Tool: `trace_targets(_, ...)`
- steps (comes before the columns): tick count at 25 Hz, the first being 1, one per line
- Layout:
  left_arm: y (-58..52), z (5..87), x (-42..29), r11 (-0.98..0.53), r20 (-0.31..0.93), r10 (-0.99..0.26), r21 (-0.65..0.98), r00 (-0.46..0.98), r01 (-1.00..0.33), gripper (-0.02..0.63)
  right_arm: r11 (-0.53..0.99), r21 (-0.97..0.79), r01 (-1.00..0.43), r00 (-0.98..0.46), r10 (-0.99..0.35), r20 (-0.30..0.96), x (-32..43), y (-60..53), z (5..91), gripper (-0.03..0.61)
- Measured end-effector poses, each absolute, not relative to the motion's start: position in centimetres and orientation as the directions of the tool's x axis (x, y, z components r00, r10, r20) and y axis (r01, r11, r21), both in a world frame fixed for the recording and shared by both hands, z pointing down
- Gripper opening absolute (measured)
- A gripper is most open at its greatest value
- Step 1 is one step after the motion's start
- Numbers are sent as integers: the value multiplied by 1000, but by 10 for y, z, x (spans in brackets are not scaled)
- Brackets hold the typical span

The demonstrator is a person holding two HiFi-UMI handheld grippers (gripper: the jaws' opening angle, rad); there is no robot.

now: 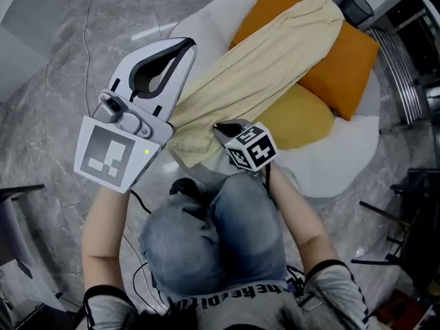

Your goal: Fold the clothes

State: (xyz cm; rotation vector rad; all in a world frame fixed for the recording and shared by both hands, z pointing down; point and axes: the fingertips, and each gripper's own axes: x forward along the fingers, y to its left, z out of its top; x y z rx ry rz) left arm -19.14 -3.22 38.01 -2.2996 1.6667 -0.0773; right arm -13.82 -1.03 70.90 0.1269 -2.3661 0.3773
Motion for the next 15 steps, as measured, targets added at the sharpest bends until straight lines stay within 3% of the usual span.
trace_targets(8, -33, 383, -187, -288, -126, -936, -270, 330, -919, 3, 970, -240, -36, -703, 146, 696, -116, 22, 699, 15)
trace_targets(15, -34, 384, -182, -297, -132, -930, -274, 342, -915, 3, 979, -192, -63, -697, 95, 711, -102, 18, 713, 18)
